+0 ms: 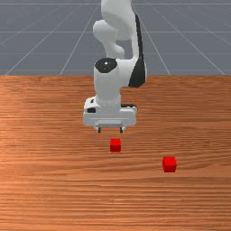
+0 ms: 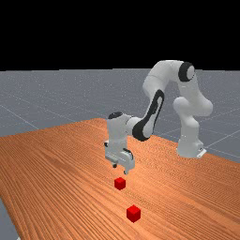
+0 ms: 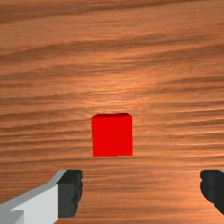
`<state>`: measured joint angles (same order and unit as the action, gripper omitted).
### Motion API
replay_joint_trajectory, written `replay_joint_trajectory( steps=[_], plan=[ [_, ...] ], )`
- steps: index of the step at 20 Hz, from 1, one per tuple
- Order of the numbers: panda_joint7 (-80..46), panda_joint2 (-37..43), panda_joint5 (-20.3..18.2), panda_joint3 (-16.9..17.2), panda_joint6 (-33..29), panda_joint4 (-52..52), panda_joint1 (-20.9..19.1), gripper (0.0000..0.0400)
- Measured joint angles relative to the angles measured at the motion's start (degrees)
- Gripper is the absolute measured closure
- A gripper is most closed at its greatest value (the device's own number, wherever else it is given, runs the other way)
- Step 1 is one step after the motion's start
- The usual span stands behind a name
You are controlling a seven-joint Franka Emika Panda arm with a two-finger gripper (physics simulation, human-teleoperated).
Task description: Stack all the cube
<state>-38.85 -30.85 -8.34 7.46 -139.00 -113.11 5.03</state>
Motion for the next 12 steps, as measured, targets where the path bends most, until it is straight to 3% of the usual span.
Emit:
replay_joint_trajectory(
  steps=[9,10,11,12],
  plan=[
    [-1.0,-10.2,-1.2,-2.3,-2.5,6.5,1.2,0.0000],
    [-1.1,-10.3,-1.3,-2.3,-2.6,6.6,1.3,0.0156],
    [-1.3,-10.3,-1.3,-2.2,-2.7,6.6,1.3,0.0209],
    [-1.5,-10.3,-1.4,-2.2,-2.7,6.6,1.3,0.0209]
  ],
)
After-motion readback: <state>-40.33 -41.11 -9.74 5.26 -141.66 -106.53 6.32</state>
